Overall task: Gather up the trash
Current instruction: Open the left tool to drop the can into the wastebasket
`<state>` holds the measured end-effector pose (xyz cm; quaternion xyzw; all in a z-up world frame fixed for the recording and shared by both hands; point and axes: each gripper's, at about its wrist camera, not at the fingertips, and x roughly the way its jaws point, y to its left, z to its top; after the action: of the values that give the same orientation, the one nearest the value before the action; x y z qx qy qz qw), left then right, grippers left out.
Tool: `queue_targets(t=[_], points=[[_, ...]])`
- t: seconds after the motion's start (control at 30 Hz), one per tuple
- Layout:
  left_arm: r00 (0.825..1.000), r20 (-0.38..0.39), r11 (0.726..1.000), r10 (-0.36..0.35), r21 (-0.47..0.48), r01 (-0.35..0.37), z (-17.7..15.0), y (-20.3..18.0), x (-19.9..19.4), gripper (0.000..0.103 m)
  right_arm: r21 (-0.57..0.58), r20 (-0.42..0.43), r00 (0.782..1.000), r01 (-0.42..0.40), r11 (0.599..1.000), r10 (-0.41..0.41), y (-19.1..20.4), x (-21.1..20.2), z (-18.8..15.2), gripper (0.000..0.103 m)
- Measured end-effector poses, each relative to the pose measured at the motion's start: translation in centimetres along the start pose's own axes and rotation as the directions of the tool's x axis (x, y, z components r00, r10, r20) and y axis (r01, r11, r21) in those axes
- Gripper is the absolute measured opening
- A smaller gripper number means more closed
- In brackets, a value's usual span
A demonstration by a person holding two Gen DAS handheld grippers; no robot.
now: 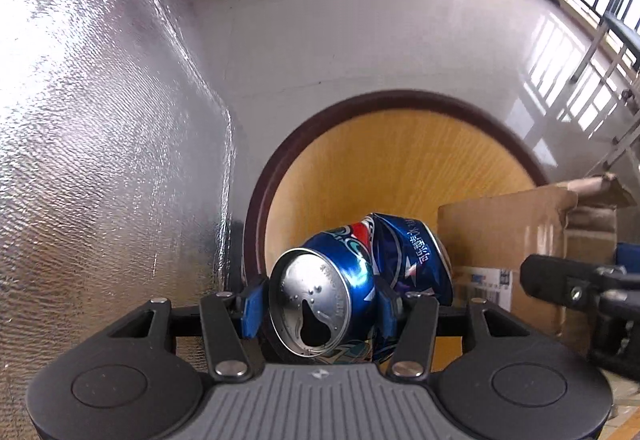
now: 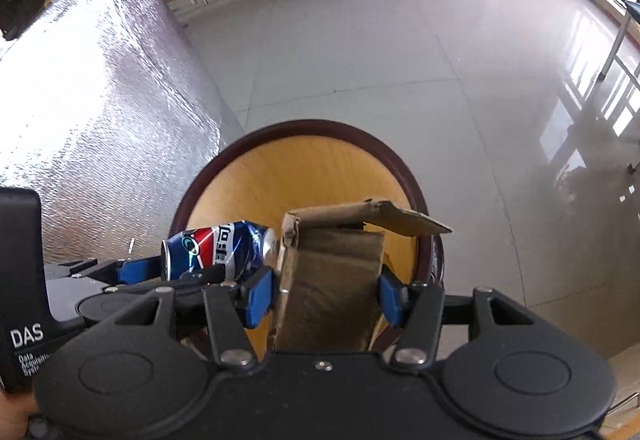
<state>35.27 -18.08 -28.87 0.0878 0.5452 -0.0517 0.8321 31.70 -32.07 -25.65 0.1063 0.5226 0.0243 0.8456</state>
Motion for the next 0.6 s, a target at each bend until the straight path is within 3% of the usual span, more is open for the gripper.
queue_targets(t=[0.27,0.3,0.37,0.6], points=[[0.999,-0.032,0.999,0.003,0.033,-0.002,1.3,-1.6,1.8,0.056,0.019,-0.060,0.998,0.006,1.000,-0.005,-0.2,1.2,0.3,0.060],[0.999,-0.036,1.000,-0.003,0.030,0.005,1.3,-1.6,1.8,0.058,0.024,-0.060,0.998,0.007,1.000,-0.006,-0.3,1.2,0.4,0.061],[0.999,-0.038,1.000,-0.007,0.028,0.008,1.5,-1.2,1.8,0.071,0.036,-0.060,0.998,0.017,0.999,-0.015,-0.5,1.0,0.4,0.065],[0.999,-0.042,0.999,-0.028,0.042,0.030,0.6,-1.0,1.3,0.075,0.048,-0.050,0.999,0.019,0.999,-0.016,-0.8,-0.2,0.3,0.066]])
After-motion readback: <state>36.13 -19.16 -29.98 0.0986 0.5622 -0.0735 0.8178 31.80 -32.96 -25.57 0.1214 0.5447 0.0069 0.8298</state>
